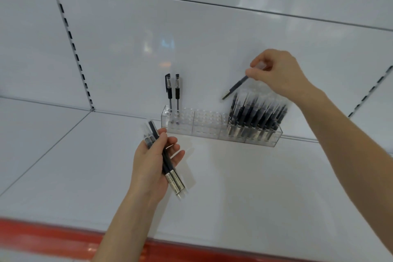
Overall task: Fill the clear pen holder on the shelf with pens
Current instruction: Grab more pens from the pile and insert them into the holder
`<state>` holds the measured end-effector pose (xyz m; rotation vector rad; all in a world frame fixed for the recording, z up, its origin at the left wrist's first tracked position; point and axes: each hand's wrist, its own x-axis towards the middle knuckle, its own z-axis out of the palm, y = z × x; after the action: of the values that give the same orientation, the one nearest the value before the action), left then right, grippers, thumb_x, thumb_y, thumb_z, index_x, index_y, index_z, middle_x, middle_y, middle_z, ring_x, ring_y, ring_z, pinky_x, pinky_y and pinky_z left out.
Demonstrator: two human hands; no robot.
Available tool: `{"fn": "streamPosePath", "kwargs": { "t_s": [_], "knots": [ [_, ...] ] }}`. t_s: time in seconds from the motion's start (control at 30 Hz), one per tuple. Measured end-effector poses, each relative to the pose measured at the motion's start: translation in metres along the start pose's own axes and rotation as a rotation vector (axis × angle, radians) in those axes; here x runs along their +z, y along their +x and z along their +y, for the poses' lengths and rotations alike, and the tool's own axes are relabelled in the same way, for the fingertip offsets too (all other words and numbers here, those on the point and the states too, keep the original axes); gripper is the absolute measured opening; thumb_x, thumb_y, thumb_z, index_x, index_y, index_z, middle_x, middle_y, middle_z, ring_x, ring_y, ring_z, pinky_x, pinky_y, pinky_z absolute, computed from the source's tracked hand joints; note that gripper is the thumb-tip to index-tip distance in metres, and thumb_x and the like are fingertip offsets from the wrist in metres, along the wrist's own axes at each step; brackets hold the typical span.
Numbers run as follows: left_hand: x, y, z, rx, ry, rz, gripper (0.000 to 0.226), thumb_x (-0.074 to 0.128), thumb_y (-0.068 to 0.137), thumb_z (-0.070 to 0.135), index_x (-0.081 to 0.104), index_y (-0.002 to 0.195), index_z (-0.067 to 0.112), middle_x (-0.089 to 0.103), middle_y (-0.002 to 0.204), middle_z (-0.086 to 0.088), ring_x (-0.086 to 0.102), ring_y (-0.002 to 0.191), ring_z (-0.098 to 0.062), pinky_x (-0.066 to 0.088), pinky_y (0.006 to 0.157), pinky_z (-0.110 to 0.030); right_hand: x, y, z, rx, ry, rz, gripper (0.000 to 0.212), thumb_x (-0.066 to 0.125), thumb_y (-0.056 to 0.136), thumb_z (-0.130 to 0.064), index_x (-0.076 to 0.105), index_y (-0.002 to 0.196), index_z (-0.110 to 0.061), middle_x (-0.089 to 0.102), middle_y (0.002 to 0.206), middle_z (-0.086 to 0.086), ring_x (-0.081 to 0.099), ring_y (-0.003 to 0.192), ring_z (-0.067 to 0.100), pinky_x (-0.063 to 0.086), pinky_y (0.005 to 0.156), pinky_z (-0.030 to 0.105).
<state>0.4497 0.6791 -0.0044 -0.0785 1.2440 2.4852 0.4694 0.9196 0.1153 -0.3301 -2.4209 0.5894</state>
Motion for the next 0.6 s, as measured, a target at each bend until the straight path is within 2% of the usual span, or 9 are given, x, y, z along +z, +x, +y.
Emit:
{"fn": "streamPosePath", "kwargs": {
  "t_s": [0.13, 0.33, 0.47, 0.6],
  "knots": [
    [0.003, -0.002, -0.002, -0.016, 0.033, -0.021, 0.011, 0.050, 0.094, 0.018, 0.056, 0.088, 0.011, 0.061, 0.068, -0.004, 0.055, 0.051, -0.010, 0.054, 0.050, -0.023, 0.006, 0.009, 0.002, -0.055, -0.132, -0.076, 0.022, 0.066, 0.081, -0.023, 0.065, 0.097, -0.008, 0.063, 0.096, 0.010, 0.054, 0.085, 0.020, 0.038, 0.075, 0.023],
    [0.005, -0.001, -0.006, -0.042, 0.047, -0.087, 0.013, 0.049, 0.094, 0.012, 0.060, 0.099, 0.007, 0.060, 0.073, -0.005, 0.059, 0.064, -0.014, 0.059, 0.059, -0.026, 0.010, 0.020, 0.000, -0.086, -0.225, -0.220, 0.027, 0.064, 0.083, -0.023, 0.063, 0.104, -0.006, 0.060, 0.108, 0.016, 0.054, 0.093, 0.023, 0.039, 0.081, 0.026],
    [0.004, 0.000, -0.009, -0.021, 0.059, -0.089, 0.015, 0.048, 0.094, 0.010, 0.062, 0.100, 0.007, 0.054, 0.068, -0.003, 0.055, 0.061, -0.013, 0.059, 0.064, -0.026, 0.013, 0.023, -0.004, -0.117, -0.291, -0.316, 0.029, 0.057, 0.089, -0.021, 0.060, 0.111, -0.003, 0.062, 0.112, 0.014, 0.055, 0.102, 0.027, 0.037, 0.082, 0.025],
    [0.003, 0.000, -0.010, -0.014, 0.057, -0.082, 0.014, 0.050, 0.093, 0.009, 0.062, 0.097, 0.007, 0.051, 0.066, -0.002, 0.052, 0.061, -0.013, 0.058, 0.065, -0.025, 0.026, 0.019, -0.001, -0.125, -0.325, -0.378, 0.029, 0.046, 0.094, -0.018, 0.058, 0.113, 0.000, 0.062, 0.113, 0.016, 0.054, 0.105, 0.030, 0.040, 0.091, 0.034]
  ]
}}
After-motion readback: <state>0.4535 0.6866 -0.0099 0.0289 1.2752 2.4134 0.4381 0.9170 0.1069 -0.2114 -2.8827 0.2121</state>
